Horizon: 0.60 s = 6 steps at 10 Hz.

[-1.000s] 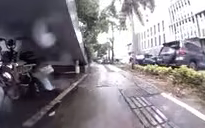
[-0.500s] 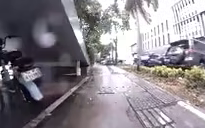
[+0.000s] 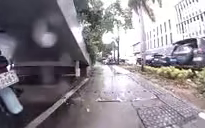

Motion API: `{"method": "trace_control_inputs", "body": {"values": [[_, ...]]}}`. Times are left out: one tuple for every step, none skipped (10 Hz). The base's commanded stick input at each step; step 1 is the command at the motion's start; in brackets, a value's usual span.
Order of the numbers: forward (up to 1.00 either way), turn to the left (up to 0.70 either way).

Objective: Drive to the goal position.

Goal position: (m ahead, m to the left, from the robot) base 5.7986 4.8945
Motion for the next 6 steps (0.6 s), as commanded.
{"method": "trace_control_inputs", "body": {"values": [[0.70,0.01],[0.70,0.00],[0.70,0.00],[0.70,0.00],[0.70,0.00],[0.70,0.00]]}}
